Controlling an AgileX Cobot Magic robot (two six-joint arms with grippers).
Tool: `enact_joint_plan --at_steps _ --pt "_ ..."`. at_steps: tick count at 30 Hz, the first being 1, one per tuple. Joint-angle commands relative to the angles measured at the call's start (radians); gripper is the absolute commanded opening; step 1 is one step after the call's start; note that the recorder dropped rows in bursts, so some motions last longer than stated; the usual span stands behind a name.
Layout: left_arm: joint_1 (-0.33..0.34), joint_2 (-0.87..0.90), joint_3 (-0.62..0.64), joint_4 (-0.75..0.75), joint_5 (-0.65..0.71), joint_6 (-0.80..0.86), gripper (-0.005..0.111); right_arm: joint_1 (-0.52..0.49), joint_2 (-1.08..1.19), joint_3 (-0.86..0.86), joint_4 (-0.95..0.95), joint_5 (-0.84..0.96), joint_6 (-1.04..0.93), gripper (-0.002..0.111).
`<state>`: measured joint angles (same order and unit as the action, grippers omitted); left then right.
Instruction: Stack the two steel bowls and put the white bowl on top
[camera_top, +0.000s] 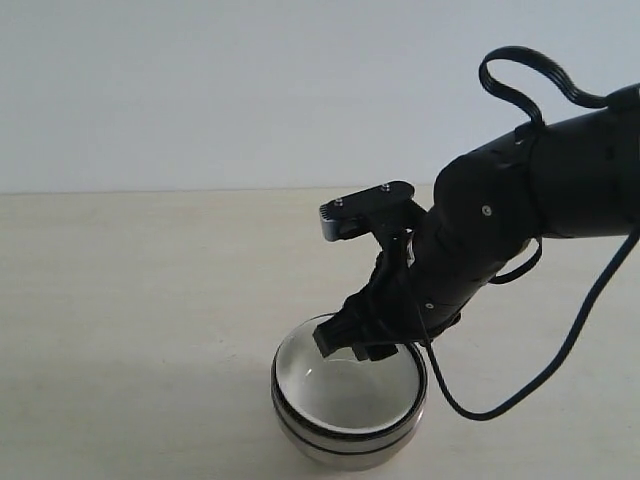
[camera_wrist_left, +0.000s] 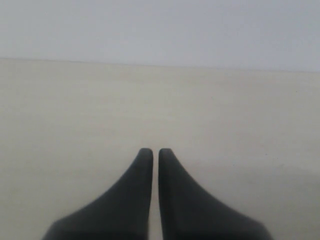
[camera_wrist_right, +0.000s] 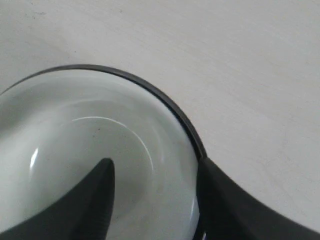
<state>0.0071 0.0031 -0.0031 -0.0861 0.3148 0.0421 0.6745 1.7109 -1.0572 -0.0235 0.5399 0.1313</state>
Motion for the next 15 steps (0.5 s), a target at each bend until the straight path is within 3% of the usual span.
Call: enact_joint_plan --at_steps 1,5,10,15 --pt "-0.005 -0.003 0.003 0.0 -0.008 -0.005 0.004 -0.008 -0.013 -0.003 -0.009 -0.038 -0.015 0.044" --pt "-0.005 -0.003 0.003 0.0 -0.008 -0.005 0.004 -0.006 -0.043 -0.003 -0.009 -0.05 -0.019 0.033" --pt "-0.005 -0.003 0.003 0.0 -0.008 -0.005 0.004 0.0 -0.101 -0.003 -0.009 -0.044 -0.037 0.001" --pt "-0.005 -0.003 0.003 0.0 -0.008 -0.005 0.004 0.073 -0.13 -0.001 0.011 -0.05 -0.038 0.0"
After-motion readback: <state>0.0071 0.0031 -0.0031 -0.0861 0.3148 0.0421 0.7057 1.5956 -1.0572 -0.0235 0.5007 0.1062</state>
